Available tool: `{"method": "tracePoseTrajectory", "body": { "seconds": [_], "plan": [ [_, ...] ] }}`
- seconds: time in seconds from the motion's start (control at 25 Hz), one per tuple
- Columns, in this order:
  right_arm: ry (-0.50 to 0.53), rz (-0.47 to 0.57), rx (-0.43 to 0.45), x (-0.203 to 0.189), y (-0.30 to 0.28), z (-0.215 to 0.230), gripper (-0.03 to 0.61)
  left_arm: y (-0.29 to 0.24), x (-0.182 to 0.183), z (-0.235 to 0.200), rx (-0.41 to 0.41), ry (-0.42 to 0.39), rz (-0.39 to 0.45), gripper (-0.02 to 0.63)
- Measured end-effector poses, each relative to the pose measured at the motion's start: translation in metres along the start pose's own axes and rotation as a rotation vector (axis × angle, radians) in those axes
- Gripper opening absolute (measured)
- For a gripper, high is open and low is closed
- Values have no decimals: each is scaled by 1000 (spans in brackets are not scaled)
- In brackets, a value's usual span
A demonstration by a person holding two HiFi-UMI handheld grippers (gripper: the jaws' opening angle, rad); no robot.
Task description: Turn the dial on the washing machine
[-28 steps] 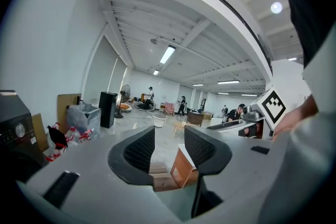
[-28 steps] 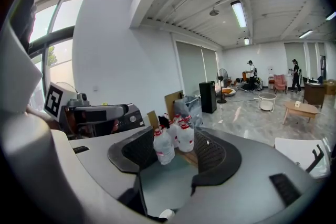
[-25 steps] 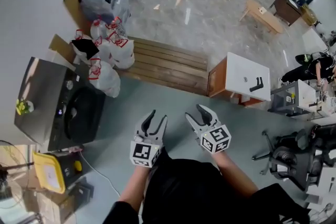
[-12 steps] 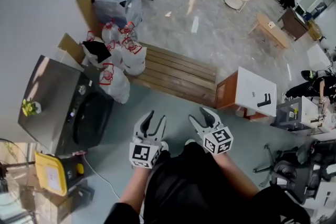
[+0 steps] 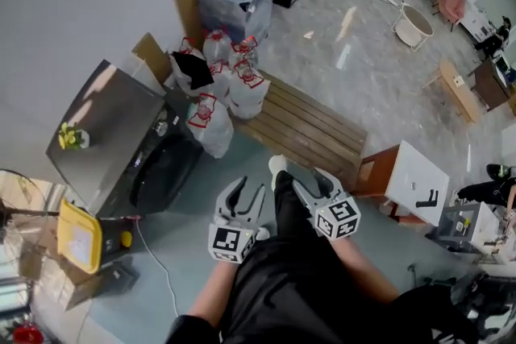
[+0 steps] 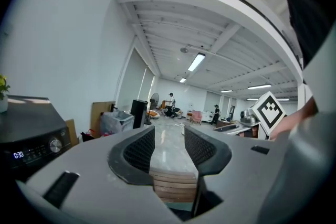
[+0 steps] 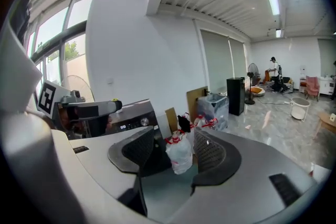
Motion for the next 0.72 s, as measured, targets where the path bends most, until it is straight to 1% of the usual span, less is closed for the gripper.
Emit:
{"method": "tracePoseTrajectory", "body": {
  "seconds": [0.16,0.28,0.4,0.48,0.6,0.72],
  "plan": [
    [14,-12,115,16,-64,7,209,-20,14,-36,97,-12,27,153],
    [23,-33,221,28,-117,8,210,-36,17,-68,182,5,32,158],
    [40,-61,320,40,-170,11,210,-49,18,-103,283,13,26,158],
    [68,-73,382,57,-202,16,209,-61,24,-123,346,27,42,158],
    [113,-74,470,81,-239,15,210,-71,31,-145,419,24,39,158],
    [132,-81,528,95,-264,14,210,-79,39,-163,485,36,33,158]
  ]
}}
Point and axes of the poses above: the fingertips, and each gripper's own axes: y backward along the fingers, z to its right, x out of its top, the point moved 1 cm from there along y, backward along the fingers, and after that the axes turned 4 degrees about z, right-handed, at the moved point
